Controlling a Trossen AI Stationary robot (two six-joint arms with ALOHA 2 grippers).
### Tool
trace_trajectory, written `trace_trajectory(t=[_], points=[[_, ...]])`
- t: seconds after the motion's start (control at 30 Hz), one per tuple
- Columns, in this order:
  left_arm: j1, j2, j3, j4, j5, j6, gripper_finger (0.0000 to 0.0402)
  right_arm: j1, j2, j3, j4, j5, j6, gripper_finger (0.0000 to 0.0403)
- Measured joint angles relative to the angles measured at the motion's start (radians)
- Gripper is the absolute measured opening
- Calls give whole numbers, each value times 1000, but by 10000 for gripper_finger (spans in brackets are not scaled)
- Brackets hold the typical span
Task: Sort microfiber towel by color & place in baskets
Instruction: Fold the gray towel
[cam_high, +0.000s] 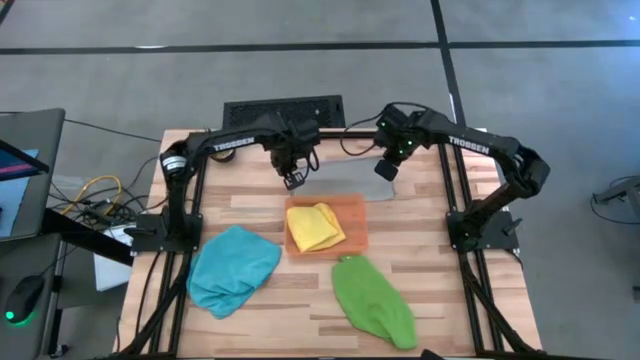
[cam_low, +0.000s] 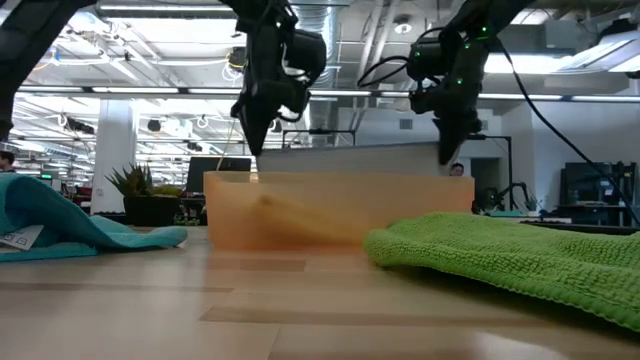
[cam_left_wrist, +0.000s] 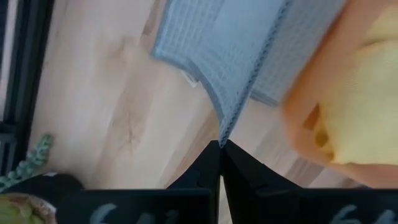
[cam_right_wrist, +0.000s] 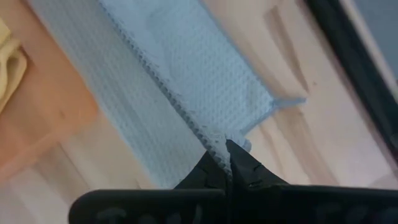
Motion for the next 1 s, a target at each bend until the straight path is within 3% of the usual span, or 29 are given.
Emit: trace_trajectory(t=[0.37, 0.67, 0.77, 1.0], points=[[17, 51, 2, -12, 23, -3, 0, 10, 0, 0, -23, -10, 18, 8], [48, 51, 1, 15, 10, -6, 0, -6, 0, -87, 90, 9, 26, 8], [60, 51, 1, 18, 56, -3, 0, -8, 0, -88, 112, 27, 27, 8], [32, 8, 47, 9, 53, 18, 0, 10, -16, -29, -19, 0, 27, 8]])
